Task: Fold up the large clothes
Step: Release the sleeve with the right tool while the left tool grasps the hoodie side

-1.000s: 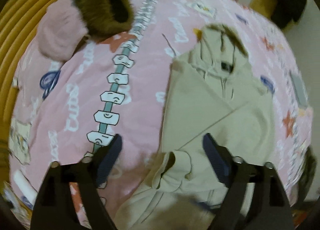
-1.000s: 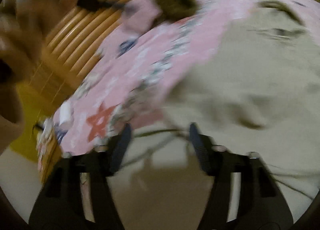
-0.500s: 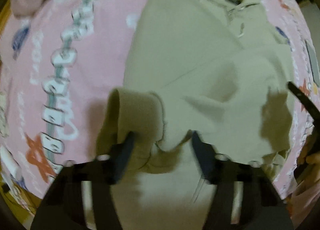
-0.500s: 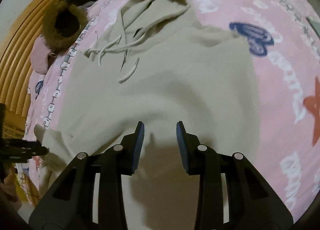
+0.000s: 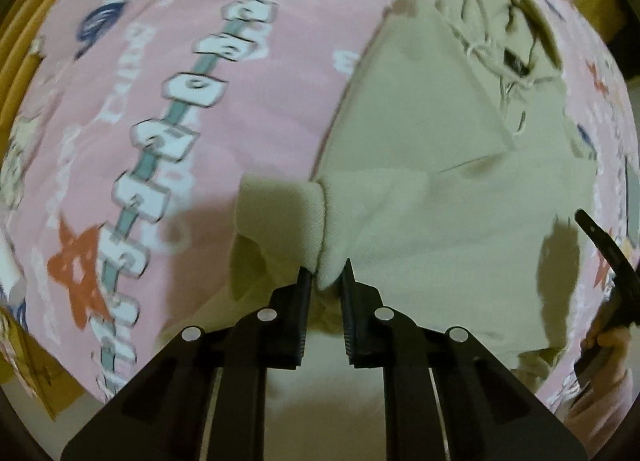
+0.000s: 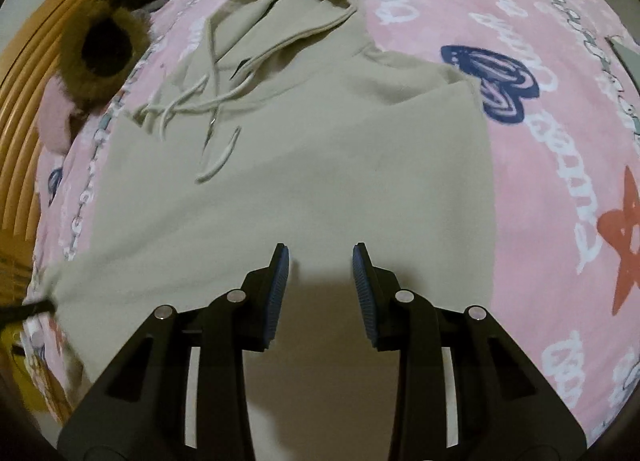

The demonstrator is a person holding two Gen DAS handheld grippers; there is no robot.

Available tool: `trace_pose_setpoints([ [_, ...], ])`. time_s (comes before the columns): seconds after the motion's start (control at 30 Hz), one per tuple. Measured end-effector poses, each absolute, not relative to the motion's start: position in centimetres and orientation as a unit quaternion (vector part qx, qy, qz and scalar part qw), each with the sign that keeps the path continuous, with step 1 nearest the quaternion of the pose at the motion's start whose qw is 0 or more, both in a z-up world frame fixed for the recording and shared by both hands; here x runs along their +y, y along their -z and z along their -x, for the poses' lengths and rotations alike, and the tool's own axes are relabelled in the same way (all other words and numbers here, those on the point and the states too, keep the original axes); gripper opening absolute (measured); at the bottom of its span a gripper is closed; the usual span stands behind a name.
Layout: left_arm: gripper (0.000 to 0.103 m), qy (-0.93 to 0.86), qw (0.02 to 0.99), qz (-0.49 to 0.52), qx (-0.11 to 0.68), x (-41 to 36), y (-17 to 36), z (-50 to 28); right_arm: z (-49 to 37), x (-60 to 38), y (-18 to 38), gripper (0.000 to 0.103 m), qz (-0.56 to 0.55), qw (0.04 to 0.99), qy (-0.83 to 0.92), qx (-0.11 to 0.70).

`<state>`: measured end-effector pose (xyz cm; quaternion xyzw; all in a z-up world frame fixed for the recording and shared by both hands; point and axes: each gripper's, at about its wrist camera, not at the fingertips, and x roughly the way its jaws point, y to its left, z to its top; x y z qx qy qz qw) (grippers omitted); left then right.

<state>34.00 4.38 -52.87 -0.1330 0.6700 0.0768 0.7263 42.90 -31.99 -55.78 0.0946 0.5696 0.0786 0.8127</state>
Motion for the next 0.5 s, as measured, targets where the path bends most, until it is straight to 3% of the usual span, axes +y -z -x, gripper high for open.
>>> trace_pose_setpoints([
  [0.2,0.014,-0.106,0.73,0.192,0.648,5.2,49.6,-31.1,-47.6,-31.3,58.4,0.033,-0.064,0.805,-0.057,0.587],
  [0.33,0.014,-0.101,0.717,0.184,0.665,5.5,52.9,-31.7,-50.1,-31.6,61.1,0.033,-0.08,0.797,-0.029,0.599],
  [0.5,0.018,-0.085,0.705,0.139,0.69,5.5,56.1,-33.3,-49.4,-32.8,59.2,0.033,-0.101,0.815,-0.03,0.57],
])
